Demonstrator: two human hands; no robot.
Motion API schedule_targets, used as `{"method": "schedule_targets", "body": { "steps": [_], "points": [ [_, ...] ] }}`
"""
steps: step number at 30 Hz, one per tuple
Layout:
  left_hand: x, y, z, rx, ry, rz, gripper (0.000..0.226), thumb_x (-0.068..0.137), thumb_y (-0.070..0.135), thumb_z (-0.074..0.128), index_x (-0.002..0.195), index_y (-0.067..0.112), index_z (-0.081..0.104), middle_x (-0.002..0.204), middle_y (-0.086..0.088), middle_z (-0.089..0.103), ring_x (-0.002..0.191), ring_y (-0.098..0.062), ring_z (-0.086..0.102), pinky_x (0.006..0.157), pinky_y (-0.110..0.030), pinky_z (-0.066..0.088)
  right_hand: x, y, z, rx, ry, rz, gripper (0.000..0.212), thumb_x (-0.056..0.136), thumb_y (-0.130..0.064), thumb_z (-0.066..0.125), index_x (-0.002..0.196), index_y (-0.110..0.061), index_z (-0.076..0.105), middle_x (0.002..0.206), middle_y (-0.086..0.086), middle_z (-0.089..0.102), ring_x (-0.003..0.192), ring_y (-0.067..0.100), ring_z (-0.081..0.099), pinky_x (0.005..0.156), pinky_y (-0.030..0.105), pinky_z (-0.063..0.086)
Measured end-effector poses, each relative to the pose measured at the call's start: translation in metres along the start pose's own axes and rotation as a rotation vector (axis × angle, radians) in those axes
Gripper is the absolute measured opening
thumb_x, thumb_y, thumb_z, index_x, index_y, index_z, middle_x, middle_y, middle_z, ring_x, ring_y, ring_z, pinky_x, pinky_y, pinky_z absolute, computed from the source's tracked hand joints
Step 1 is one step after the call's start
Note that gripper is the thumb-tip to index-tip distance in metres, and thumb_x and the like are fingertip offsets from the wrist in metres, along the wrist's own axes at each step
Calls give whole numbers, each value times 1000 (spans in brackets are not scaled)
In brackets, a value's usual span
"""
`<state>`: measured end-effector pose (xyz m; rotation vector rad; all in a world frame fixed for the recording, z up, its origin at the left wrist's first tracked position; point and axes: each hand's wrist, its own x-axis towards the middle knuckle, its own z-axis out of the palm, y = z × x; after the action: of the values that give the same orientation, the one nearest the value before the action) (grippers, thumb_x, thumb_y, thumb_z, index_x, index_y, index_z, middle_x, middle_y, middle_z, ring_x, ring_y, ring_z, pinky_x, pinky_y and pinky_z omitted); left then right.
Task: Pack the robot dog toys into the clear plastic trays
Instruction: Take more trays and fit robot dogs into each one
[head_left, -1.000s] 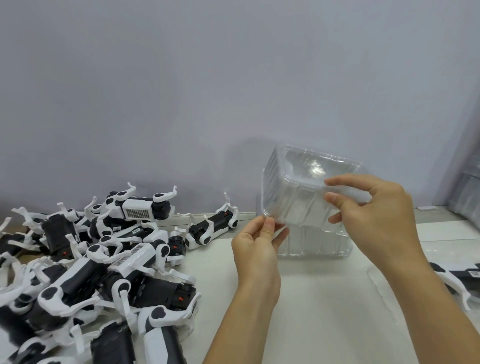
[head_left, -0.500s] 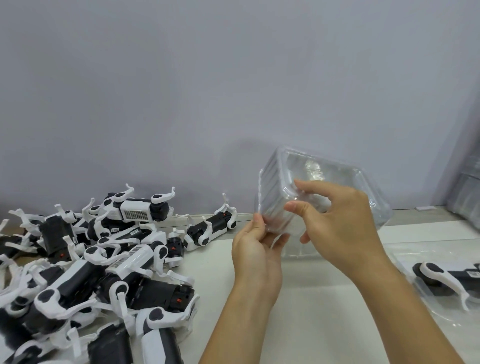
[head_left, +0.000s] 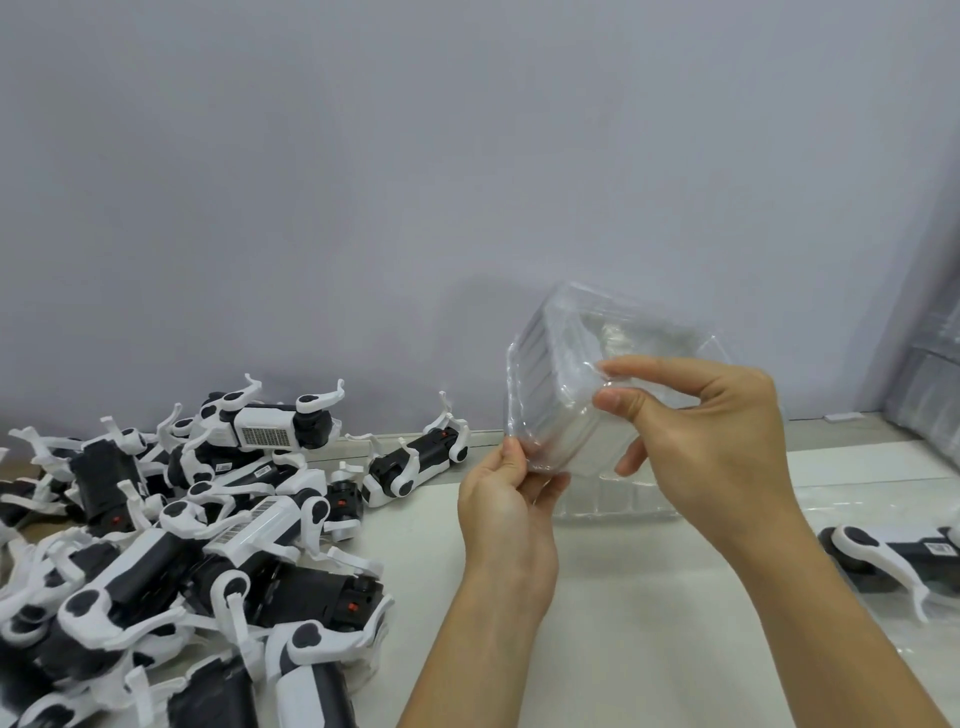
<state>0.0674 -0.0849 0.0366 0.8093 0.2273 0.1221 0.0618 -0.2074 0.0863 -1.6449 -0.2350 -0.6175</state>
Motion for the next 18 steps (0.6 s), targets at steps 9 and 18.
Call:
{"method": "schedule_targets", "body": {
  "steps": [9,18],
  "points": [
    [6,0,-3,-1,133,-26,28,104,15,49,80,5,60,71,-3,70,81,-21,68,76,-31,58,5,-31,-22,95,109,-115,18,76,-33,76,93,-28,75,103,-9,75,46,18,68,45,13,43],
    [6,3,-4,127,171,-39,29,101,32,55,112,7,64,105,-5,71,92,-14,70,94,-33,56,3,-53,-32,-38,193,-266,17,86,-42,72,102,-39,69,110,-14,72,51,9,69,45,12,44]
  ]
}}
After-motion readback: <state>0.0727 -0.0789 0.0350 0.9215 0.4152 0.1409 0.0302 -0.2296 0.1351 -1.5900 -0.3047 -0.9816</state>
